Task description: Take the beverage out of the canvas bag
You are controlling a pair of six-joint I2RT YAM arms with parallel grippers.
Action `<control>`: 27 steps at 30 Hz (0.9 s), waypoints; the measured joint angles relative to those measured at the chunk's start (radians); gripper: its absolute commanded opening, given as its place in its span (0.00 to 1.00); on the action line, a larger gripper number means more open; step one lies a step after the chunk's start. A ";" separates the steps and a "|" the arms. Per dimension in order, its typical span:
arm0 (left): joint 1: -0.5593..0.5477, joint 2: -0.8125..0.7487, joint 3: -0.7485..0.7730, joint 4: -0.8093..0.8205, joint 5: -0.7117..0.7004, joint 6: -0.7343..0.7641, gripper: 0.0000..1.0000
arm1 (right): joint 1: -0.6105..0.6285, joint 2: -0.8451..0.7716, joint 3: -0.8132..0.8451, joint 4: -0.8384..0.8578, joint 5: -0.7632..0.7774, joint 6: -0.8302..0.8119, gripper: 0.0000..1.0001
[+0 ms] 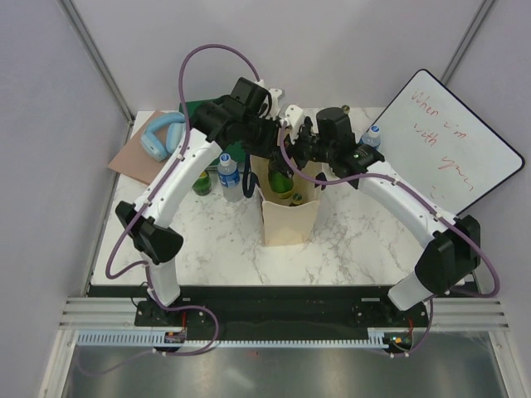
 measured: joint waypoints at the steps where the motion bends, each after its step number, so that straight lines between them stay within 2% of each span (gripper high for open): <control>1: 0.004 0.000 0.000 -0.001 0.000 -0.002 0.02 | 0.003 0.003 -0.002 0.011 0.001 0.000 0.85; 11: 0.022 -0.007 0.000 -0.006 0.017 -0.065 0.02 | 0.016 0.017 -0.049 0.080 0.003 0.008 0.82; 18: 0.032 -0.023 0.000 -0.005 0.042 -0.101 0.02 | 0.022 0.018 -0.061 0.103 -0.004 0.019 0.73; 23: 0.040 -0.033 0.002 -0.005 0.051 -0.120 0.02 | 0.029 0.028 -0.062 0.111 -0.006 0.032 0.71; 26: 0.047 -0.039 0.002 -0.004 0.051 -0.131 0.02 | 0.033 0.034 -0.064 0.117 -0.008 0.048 0.57; 27: 0.048 -0.040 0.002 -0.004 0.051 -0.134 0.02 | 0.035 0.034 -0.064 0.118 -0.008 0.054 0.39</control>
